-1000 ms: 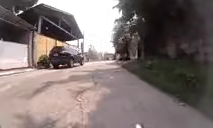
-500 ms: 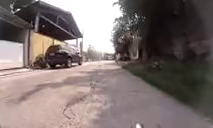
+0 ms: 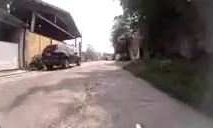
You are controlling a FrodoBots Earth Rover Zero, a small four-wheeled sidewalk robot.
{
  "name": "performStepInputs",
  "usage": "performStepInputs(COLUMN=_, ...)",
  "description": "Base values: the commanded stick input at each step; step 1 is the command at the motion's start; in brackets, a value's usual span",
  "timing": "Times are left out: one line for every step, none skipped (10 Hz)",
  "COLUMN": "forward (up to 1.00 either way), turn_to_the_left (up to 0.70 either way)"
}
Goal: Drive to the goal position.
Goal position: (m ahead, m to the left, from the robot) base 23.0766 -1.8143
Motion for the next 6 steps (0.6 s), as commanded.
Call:
performStepInputs(forward=1.00, turn_to_the_left=-0.08)
performStepInputs(forward=1.00, turn_to_the_left=0.00)
performStepInputs(forward=1.00, turn_to_the_left=0.00)
performStepInputs(forward=1.00, turn_to_the_left=0.00)
performStepInputs(forward=1.00, turn_to_the_left=0.00)
performStepInputs(forward=1.00, turn_to_the_left=0.00)
